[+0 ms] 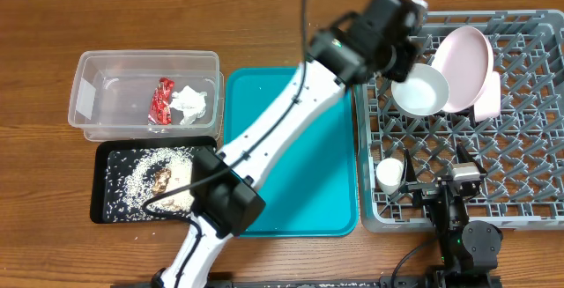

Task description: Sort waste into correct bins and load items into the dishwasher

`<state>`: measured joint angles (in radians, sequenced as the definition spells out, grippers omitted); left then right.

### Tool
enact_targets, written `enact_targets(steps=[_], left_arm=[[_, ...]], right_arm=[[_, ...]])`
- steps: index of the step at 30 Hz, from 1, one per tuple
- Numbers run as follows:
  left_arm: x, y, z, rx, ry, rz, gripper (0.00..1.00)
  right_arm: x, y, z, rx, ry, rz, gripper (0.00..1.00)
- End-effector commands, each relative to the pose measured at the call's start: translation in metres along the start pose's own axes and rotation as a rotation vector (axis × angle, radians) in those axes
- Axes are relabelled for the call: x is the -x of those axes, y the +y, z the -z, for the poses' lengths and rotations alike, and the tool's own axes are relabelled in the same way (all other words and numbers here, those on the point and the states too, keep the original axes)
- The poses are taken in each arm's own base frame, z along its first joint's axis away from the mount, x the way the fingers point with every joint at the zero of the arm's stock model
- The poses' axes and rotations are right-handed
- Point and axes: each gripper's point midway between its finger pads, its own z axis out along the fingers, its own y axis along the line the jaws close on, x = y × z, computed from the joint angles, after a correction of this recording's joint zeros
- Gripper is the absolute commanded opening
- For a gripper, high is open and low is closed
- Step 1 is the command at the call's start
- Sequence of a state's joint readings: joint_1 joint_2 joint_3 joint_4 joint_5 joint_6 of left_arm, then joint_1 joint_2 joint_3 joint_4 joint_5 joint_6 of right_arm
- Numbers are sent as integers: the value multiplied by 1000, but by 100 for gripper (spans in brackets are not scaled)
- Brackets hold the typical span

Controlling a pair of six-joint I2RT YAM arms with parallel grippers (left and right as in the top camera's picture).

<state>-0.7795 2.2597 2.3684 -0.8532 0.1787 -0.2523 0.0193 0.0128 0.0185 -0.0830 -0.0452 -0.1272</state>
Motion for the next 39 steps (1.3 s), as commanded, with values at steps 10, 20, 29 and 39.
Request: enact_targets(steps=[10,20,29,39], left_arm=[[-17,-28,-13,-61,25,-420,42],[-62,-49,-45,-155,124,-602,47],[-91,-66,-64,-181,182,-702,50],[-113,-50,-91,-144,244,-691,41]], right_arm=[[-2,-2,0,-8,-3,-8,100],[-2,-2,0,-8,-3,-7,100],[-2,-2,0,-8,-3,-8,100],[-2,-2,0,-8,-3,-7,100]])
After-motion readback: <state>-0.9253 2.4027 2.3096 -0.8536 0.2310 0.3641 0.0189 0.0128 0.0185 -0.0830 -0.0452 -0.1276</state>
